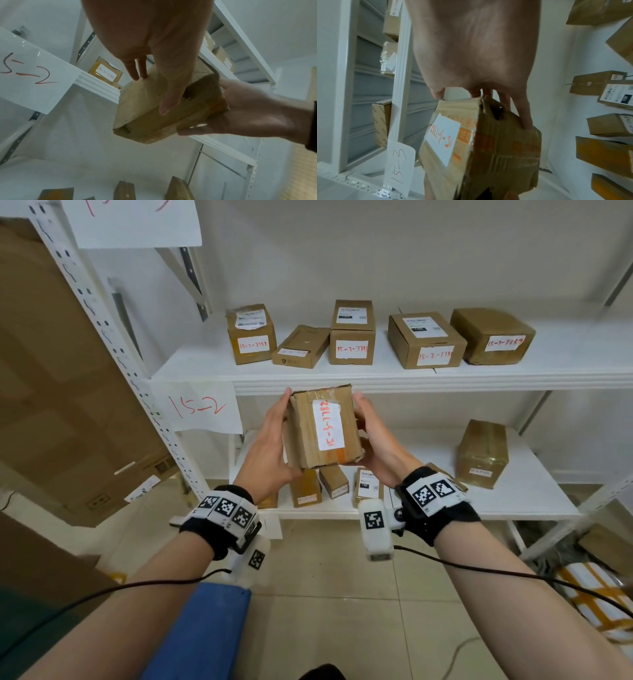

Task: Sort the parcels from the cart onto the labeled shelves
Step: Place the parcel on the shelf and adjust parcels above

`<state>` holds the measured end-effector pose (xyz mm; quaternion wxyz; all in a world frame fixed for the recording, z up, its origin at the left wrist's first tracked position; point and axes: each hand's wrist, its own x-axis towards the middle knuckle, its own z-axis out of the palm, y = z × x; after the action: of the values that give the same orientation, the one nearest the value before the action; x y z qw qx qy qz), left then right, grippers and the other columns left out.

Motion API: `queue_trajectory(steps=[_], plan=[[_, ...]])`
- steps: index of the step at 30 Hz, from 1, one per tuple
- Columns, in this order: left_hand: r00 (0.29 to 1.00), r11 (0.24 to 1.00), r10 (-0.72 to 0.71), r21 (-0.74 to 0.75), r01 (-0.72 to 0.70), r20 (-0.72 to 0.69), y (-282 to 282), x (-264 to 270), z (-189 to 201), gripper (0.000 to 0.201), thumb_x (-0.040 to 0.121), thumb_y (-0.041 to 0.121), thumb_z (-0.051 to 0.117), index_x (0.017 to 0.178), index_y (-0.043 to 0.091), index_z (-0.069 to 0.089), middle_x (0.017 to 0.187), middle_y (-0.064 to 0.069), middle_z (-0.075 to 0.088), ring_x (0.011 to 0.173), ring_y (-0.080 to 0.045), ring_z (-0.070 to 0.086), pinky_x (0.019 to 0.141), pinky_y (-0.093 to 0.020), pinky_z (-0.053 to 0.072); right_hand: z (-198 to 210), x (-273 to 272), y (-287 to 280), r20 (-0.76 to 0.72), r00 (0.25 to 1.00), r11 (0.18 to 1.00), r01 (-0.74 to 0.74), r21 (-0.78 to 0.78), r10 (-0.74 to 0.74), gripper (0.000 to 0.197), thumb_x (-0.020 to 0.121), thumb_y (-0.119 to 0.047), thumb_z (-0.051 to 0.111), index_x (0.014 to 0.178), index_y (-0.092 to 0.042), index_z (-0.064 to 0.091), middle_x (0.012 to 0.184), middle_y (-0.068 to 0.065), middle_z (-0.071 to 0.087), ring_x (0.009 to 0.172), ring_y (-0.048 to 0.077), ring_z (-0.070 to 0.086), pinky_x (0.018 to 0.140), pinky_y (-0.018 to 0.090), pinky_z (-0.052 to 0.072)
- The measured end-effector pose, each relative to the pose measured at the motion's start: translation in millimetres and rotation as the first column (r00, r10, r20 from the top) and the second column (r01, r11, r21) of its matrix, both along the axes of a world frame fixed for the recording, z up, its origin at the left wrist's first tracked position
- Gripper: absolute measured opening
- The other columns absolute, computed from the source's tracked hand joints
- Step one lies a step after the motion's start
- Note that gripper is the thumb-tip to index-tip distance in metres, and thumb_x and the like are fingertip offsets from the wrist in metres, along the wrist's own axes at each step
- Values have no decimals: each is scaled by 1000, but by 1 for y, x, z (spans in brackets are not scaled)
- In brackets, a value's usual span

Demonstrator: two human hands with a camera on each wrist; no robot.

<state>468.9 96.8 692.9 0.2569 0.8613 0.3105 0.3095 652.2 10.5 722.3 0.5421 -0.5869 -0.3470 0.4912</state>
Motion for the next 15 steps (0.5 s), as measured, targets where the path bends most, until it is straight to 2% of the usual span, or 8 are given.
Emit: queue_trajectory(steps=[3,5,7,8,9,10,12,15], plan=[[996,997,-60,36,63,-59,-2,-2,5,127,72,26,89,158,32,-5,163,3,17,144,-14,31,105,-25,35,3,0,-3,15,1000,1000,13,-12,-13,77,93,-79,26,149,-28,44,123,2,59,131,34,52,109,61,42],[983,985,-123,105,138,-136,-3,-3,12,120,77,21,84,159,30,-4,164,3,15,140,-14,35,103,-27,43,4,-1,-6,-4,1000,999,-11,-38,11,82,91,-83,24,140,-25,57,116,6,69,122,32,61,102,58,48],[965,961,-159,190,200,-208,0,-2,19,108,83,12,76,159,28,0,166,4,11,133,-15,41,90,-20,50,1,-2,-8,-54,998,998,-27,-48,24,82,91,-83,22,127,-23,67,109,9,77,112,28,69,95,52,54],[957,949,-164,227,219,-238,2,-1,24,104,84,9,72,159,27,4,166,5,10,130,-16,42,81,-13,46,-1,-2,-9,-94,996,999,-18,-46,13,79,93,-80,23,124,-23,68,109,9,77,109,26,70,94,51,55],[950,937,-167,256,235,-263,4,-1,29,101,84,5,71,160,27,7,165,4,11,129,-17,42,78,-11,43,-3,-2,-11,-139,990,999,-1,-44,-5,74,96,-76,26,124,-22,68,110,10,77,108,26,71,94,51,56],[945,926,-171,281,251,-280,7,-1,34,100,83,2,70,159,27,11,164,3,15,131,-20,41,84,-14,43,-5,-1,-13,-184,983,999,16,-40,-23,69,98,-72,30,124,-20,67,111,11,76,107,27,72,94,51,57],[935,906,-176,321,276,-308,12,1,43,98,81,-4,69,158,27,19,158,-1,26,135,-23,38,99,-31,45,-7,1,-16,-260,965,999,37,-23,-41,59,101,-61,37,127,-15,63,114,15,74,107,31,71,93,51,58],[929,899,-130,355,257,-346,18,7,58,91,81,-5,69,155,30,29,148,-3,39,131,-23,40,102,-45,44,-7,7,-21,-354,935,999,35,5,-31,52,103,-51,39,131,-12,60,120,17,73,112,35,70,91,51,59]])
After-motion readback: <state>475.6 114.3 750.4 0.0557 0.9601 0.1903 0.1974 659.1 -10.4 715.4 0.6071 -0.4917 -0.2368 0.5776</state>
